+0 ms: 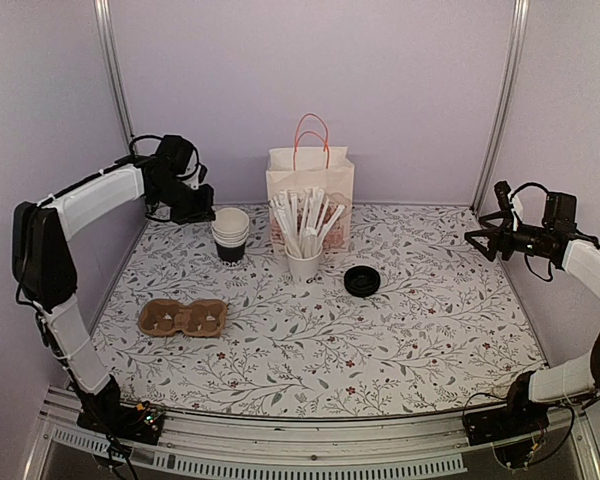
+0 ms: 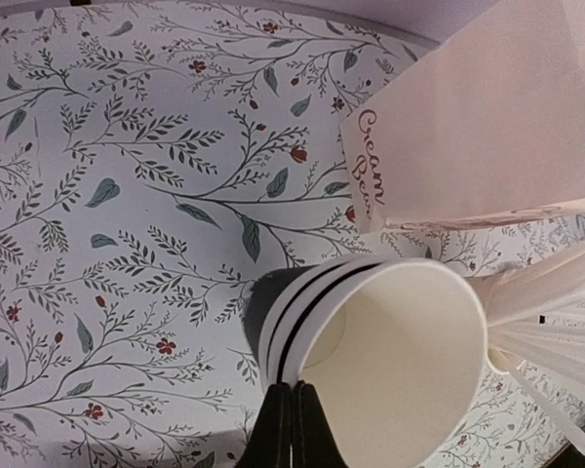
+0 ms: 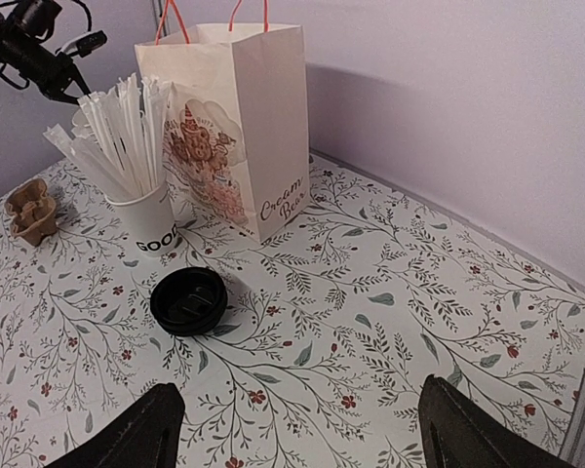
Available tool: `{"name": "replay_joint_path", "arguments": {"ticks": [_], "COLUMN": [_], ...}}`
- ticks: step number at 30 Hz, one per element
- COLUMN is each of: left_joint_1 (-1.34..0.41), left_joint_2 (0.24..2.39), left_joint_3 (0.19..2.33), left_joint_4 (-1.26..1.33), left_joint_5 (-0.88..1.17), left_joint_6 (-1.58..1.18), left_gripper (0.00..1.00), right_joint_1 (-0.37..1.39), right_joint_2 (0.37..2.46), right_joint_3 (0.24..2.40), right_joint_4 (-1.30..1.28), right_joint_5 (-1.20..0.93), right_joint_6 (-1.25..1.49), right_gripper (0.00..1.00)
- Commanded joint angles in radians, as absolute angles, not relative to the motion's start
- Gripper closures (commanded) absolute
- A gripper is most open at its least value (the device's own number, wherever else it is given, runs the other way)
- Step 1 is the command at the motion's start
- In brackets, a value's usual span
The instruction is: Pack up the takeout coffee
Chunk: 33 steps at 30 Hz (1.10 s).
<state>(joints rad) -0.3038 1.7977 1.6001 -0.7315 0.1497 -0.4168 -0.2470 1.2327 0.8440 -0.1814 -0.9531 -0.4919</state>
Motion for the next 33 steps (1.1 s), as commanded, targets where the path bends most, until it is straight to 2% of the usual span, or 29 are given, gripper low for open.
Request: {"name": "replay_joint_path", "arguments": {"ticks": [1,2,4,5,6,7,8,9,11,13,14,15,16,18,20,21,22,23,24,25,26,27,28,29,31,32,33], "left_joint_1": [-0.292,-0.272,-0.333,-0.314,-0.269,-0.259,-0.302,-0.334,-0.277,-0.323,-0.322,-0.274,-0.257,-0.327,-0.244,-0.284,-0.351,-0.342,-0.28,-0.264,-0.314,-0.337,-0.28,-0.238,-0.321,-0.309,-0.237], "left_joint_2": [1.791,1.774,1.793,1.804,1.795,1.784,1.786,1.8,1.804,1.796,1.794,1.775,1.754,1.766,1.758,1.747,1.758,1.773,1.775,1.763,1.759,1.764,1.763,1.751,1.749,1.76,1.756], "left_joint_3": [1.602,1.556,1.643,1.653,1.603,1.56,1.585,1.63,1.58,1.596,1.605,1.522,1.49,1.591,1.517,1.53,1.6,1.63,1.586,1.533,1.555,1.588,1.55,1.469,1.553,1.547,1.46], "left_joint_4": [-0.69,-0.625,-0.729,-0.753,-0.686,-0.633,-0.685,-0.723,-0.647,-0.688,-0.67,-0.58,-0.53,-0.667,-0.575,-0.595,-0.672,-0.712,-0.657,-0.594,-0.625,-0.659,-0.585,-0.49,-0.625,-0.611,-0.488], "left_joint_5": [0.262,0.33,-0.015,0.039,0.274,0.336,0.103,0.061,0.36,0.101,0.22,0.457,0.469,0.086,0.428,0.27,-0.004,0.011,0.312,0.392,0.177,0.133,0.408,0.528,0.117,0.313,0.589], "left_joint_6": [-0.422,-0.469,-0.404,-0.393,-0.428,-0.467,-0.438,-0.396,-0.448,-0.428,-0.408,-0.457,-0.515,-0.423,-0.501,-0.48,-0.427,-0.401,-0.446,-0.498,-0.462,-0.424,-0.455,-0.546,-0.456,-0.46,-0.559], "left_gripper": [1.0,1.0,1.0,1.0,1.0,1.0,1.0,1.0,1.0,1.0,1.0,1.0,1.0,1.0,1.0,1.0,1.0,1.0,1.0,1.0,1.0,1.0,1.0,1.0,1.0,1.0,1.0], "right_joint_1": [-0.241,-0.241,-0.242,-0.242,-0.241,-0.242,-0.241,-0.241,-0.241,-0.241,-0.24,-0.239,-0.24,-0.239,-0.238,-0.238,-0.237,-0.235,-0.236,-0.235,-0.234,-0.233,-0.234,-0.233,-0.233,-0.232,-0.233], "right_joint_2": [1.241,1.242,1.244,1.245,1.244,1.243,1.243,1.243,1.245,1.248,1.249,1.25,1.25,1.25,1.251,1.252,1.252,1.252,1.254,1.255,1.254,1.255,1.254,1.253,1.253,1.253,1.254], "right_joint_3": [0.87,0.869,0.872,0.873,0.873,0.871,0.871,0.872,0.872,0.874,0.875,0.876,0.875,0.874,0.876,0.874,0.875,0.877,0.878,0.878,0.877,0.88,0.88,0.879,0.877,0.879,0.879], "right_joint_4": [-0.198,-0.197,-0.201,-0.204,-0.203,-0.202,-0.201,-0.203,-0.204,-0.205,-0.207,-0.209,-0.209,-0.207,-0.21,-0.209,-0.209,-0.21,-0.212,-0.213,-0.213,-0.215,-0.216,-0.215,-0.213,-0.216,-0.216], "right_joint_5": [-0.956,-0.957,-0.958,-0.956,-0.955,-0.954,-0.955,-0.955,-0.954,-0.956,-0.955,-0.953,-0.953,-0.952,-0.951,-0.954,-0.955,-0.953,-0.952,-0.952,-0.953,-0.952,-0.949,-0.947,-0.948,-0.947,-0.948], "right_joint_6": [-0.503,-0.503,-0.504,-0.505,-0.506,-0.506,-0.506,-0.507,-0.507,-0.508,-0.508,-0.509,-0.51,-0.51,-0.511,-0.511,-0.511,-0.511,-0.511,-0.511,-0.512,-0.514,-0.515,-0.516,-0.516,-0.515,-0.517], "right_gripper": [0.13,0.13,0.14,0.14,0.14,0.14,0.14,0.14,0.14,0.14,0.13,0.14,0.13,0.13,0.14,0.14,0.14,0.13,0.13,0.14,0.14,0.14,0.14,0.13,0.13,0.13,0.14]}}
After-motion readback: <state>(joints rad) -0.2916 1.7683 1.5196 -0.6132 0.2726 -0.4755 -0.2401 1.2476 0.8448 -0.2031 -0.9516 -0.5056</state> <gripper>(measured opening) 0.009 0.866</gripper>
